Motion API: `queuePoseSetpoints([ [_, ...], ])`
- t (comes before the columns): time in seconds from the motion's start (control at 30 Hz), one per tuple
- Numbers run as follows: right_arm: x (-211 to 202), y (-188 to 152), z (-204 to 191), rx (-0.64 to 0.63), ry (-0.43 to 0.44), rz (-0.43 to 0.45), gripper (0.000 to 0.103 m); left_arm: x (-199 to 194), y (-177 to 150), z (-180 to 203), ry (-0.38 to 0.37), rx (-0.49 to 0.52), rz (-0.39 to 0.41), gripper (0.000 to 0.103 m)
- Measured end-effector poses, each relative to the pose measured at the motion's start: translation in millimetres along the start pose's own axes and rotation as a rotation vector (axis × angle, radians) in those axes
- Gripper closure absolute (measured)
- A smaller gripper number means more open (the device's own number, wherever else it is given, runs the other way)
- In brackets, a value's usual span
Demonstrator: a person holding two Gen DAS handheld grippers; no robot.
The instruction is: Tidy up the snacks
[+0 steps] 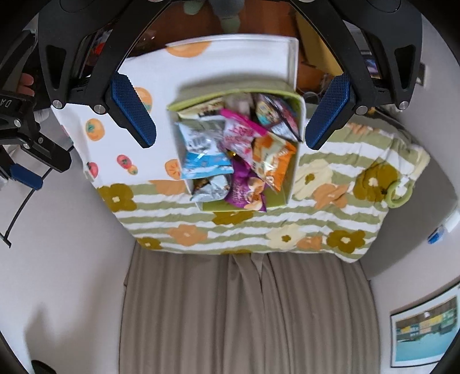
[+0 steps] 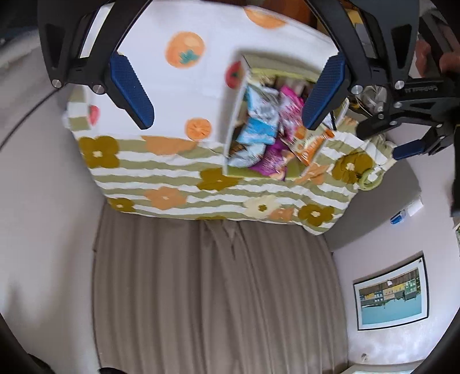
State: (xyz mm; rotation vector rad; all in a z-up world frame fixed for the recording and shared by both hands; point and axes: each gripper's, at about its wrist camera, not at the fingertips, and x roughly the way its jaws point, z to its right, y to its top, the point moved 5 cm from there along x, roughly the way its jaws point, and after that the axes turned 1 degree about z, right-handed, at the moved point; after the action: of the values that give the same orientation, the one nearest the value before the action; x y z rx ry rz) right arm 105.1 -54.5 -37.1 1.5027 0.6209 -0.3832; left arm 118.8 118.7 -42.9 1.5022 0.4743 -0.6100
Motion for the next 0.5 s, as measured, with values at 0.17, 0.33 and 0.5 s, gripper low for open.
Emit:
queuePoseSetpoints([
  [0.17, -29.2, -27.2, 22.1, 0.021, -0.033, 0.015, 0.001, -37.7, -23.9, 26.7, 0.02, 0.004, 0.079, 0.0],
  [0.33, -55.9, -44.9, 36.9, 0.039, -0.074, 0.072, 0.001, -66.6, -42.5, 43.5, 0.048, 0.012, 0.143, 0.0],
  [0.5, -71.0, -54.8, 45.6, 0.035, -0.119, 0.093, 0.001, -76.1, -53.0, 50.4, 0.043, 0.009, 0.15, 0.0],
])
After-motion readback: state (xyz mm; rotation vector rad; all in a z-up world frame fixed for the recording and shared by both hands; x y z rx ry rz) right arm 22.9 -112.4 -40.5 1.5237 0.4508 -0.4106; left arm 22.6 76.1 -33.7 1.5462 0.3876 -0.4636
